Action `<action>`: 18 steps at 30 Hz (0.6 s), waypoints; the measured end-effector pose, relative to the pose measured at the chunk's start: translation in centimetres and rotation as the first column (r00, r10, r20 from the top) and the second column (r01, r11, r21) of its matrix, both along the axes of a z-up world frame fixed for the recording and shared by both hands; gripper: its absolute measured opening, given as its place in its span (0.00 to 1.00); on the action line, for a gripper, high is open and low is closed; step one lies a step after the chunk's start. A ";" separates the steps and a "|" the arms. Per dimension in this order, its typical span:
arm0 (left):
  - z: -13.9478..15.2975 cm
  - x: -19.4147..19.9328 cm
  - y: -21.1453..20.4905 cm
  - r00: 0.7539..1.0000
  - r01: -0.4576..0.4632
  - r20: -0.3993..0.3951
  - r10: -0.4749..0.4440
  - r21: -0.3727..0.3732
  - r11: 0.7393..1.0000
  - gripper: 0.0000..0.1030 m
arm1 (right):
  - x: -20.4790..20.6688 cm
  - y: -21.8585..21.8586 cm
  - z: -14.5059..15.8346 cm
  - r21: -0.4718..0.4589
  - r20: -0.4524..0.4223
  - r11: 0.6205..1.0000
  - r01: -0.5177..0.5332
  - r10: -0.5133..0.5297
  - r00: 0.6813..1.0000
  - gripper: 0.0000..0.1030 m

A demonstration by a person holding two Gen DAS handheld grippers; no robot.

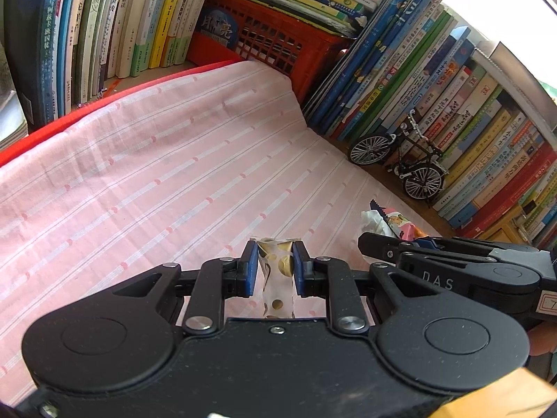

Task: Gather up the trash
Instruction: 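Grasp the gold-patterned wrapper with the left gripper while the right grasps the tissue and red packet, then carry the wrapper, tissue and red packet down past the bed edge to the bin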

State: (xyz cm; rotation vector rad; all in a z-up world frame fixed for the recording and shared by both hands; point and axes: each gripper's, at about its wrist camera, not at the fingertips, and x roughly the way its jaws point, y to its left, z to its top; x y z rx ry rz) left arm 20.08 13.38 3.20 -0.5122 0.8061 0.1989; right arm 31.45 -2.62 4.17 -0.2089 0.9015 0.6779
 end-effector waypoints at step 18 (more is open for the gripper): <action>6.9 -11.7 -0.8 0.999 0.049 0.024 -0.049 0.015 0.999 0.18 | -11.3 -2.1 7.0 0.117 -0.047 0.981 0.153 -0.149 0.988 0.29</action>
